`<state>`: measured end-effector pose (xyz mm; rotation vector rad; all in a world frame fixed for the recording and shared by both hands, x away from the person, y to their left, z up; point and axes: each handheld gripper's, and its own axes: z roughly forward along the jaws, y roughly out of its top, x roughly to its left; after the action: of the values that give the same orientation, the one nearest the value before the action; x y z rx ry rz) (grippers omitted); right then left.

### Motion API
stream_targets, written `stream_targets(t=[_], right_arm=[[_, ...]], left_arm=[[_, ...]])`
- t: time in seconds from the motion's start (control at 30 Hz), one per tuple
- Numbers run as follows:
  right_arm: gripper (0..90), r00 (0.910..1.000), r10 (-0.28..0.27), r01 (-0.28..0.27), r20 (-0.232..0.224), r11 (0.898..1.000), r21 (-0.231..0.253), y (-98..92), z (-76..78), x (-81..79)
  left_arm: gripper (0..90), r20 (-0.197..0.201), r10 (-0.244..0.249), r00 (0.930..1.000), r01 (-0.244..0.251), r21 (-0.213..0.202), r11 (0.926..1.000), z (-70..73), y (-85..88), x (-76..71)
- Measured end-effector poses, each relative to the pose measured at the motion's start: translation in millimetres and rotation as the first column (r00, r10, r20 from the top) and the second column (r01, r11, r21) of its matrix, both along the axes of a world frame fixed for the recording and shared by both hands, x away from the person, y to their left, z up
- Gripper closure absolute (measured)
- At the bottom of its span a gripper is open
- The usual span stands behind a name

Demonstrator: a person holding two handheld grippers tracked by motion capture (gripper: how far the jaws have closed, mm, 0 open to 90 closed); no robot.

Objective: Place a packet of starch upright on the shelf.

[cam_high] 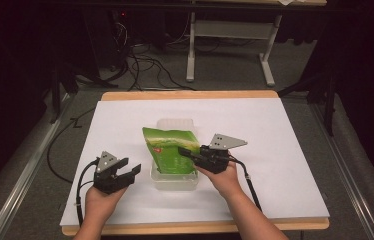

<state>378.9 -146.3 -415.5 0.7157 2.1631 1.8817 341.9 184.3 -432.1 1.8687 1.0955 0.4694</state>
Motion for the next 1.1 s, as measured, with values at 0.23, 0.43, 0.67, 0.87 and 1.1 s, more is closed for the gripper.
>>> stream_targets(t=[0.23, 0.43, 0.67, 0.87, 1.1], right_arm=[[86.4, 1.0000, -0.007, 0.007, 0.004, 1.000, -0.015, 2.5, -3.1, -5.4], [86.5, 0.9999, -0.012, 0.013, 0.003, 1.000, -0.024, 3.1, -5.1, -6.5], [86.5, 0.9999, -0.016, 0.016, -0.002, 0.999, -0.037, 2.5, -8.0, -6.1], [86.3, 0.9998, -0.020, 0.020, 0.001, 0.999, -0.039, 2.7, -7.4, -5.8], [85.3, 0.9996, -0.027, 0.027, 0.004, 0.998, -0.053, 4.5, -2.3, -5.1]], left_arm=[[44.6, 0.001, -0.002, 1.0000, 0.002, -0.005, 1.0000, 0.3, 0.6, -0.3], [44.6, 0.002, -0.004, 1.0000, 0.004, -0.005, 1.0000, 0.0, 0.1, -0.3], [44.4, 0.001, -0.006, 1.0000, 0.006, -0.006, 1.0000, -0.2, -0.1, -0.4], [44.4, 0.003, -0.007, 1.0000, 0.007, -0.007, 1.0000, -0.2, 0.4, -0.2], [44.3, 0.005, -0.006, 1.0000, 0.006, -0.010, 0.9999, -0.1, 0.9, 0.0]])
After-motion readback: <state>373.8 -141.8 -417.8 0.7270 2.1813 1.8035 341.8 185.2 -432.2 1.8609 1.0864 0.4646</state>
